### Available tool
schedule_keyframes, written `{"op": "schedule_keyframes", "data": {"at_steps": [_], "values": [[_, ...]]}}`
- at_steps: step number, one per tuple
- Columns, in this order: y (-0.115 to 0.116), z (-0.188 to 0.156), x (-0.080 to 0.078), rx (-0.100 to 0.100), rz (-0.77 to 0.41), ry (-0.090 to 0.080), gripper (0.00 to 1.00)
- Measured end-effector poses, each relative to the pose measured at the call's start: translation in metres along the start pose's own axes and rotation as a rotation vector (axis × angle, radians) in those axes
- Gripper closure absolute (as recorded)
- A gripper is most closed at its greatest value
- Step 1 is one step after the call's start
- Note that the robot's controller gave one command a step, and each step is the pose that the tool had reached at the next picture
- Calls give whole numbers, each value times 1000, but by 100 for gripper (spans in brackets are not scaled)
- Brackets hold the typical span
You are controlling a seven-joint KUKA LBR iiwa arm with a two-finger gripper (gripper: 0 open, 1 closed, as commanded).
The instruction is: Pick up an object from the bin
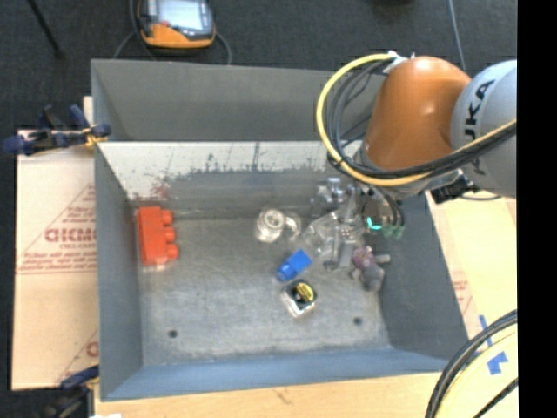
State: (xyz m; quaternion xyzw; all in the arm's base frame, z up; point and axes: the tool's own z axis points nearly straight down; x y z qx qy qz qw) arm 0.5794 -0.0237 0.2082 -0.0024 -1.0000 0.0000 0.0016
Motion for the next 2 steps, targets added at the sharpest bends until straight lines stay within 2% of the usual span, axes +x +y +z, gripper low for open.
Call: {"op": "schedule_keyframes", "data": {"at_steps": [1,2], "values": [[3,73,9,1,-121,0,0],[3,86,5,-1,-81,-5,0]]}}
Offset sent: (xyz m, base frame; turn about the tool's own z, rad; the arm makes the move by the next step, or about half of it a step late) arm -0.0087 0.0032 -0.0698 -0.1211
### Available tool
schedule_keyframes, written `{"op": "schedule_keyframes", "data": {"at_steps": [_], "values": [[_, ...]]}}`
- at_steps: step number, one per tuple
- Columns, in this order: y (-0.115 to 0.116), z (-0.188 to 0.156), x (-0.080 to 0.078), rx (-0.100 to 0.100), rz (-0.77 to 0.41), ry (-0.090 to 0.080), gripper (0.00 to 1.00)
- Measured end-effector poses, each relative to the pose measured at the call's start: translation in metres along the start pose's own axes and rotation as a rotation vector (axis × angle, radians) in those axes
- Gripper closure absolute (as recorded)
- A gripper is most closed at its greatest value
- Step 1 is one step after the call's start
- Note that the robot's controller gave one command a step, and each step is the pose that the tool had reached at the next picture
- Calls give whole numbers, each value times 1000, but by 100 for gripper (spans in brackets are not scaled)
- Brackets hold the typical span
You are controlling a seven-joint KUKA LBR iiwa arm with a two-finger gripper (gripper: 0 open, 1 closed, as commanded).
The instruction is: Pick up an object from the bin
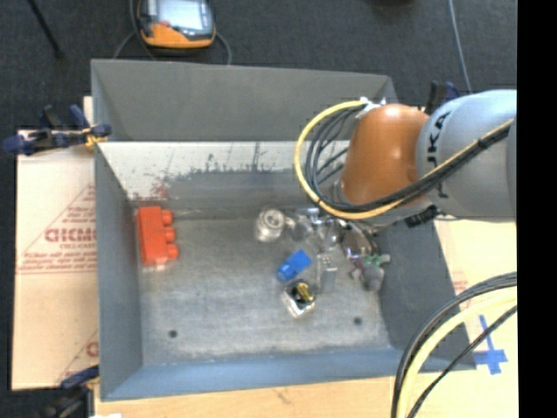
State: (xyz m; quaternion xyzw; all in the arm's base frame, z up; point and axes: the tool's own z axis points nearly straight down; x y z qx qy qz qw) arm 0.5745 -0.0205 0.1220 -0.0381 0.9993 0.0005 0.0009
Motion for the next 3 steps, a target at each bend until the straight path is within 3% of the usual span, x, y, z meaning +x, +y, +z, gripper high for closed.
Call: {"op": "schedule_keyframes", "data": {"at_steps": [1,2,3], "values": [[4,0,-1,0,11,0,0],[4,53,-6,0,123,5,0],[3,52,-6,1,122,2,0]]}}
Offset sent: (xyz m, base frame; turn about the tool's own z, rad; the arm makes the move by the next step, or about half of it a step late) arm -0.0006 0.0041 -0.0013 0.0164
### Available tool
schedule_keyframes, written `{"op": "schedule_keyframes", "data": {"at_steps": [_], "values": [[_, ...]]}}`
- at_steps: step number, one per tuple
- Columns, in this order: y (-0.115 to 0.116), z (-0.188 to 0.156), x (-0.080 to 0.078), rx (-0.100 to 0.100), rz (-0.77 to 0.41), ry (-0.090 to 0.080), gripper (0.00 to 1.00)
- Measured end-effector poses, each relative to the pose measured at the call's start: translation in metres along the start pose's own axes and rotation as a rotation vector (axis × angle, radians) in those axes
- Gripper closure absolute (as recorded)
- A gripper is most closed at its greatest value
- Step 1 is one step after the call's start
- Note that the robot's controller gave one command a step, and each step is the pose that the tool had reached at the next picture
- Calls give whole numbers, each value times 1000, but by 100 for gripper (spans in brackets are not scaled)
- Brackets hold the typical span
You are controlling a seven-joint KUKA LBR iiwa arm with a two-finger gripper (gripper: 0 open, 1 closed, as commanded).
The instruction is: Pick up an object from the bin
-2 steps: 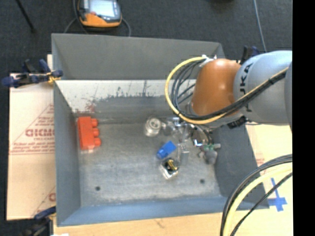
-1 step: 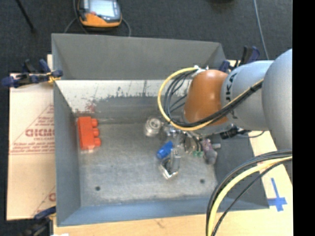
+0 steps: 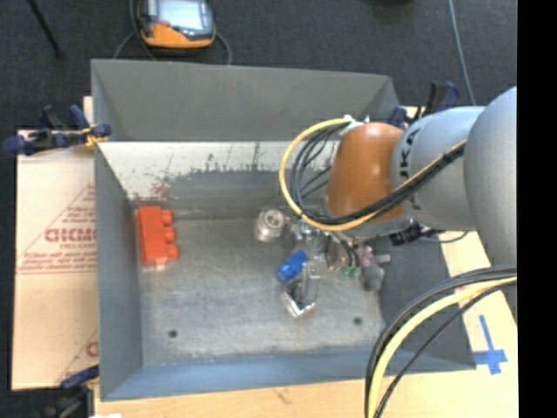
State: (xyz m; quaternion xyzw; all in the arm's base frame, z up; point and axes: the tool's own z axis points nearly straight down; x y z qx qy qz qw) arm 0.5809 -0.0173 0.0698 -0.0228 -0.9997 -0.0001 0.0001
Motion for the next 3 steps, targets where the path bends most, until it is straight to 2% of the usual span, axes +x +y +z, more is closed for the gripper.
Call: {"op": "schedule_keyframes", "data": {"at_steps": [1,2,3], "values": [[0,-2,-2,0,-1,-5,100],[-1,-58,-4,0,-2,-11,100],[-1,-128,-7,0,-2,-12,100]]}}
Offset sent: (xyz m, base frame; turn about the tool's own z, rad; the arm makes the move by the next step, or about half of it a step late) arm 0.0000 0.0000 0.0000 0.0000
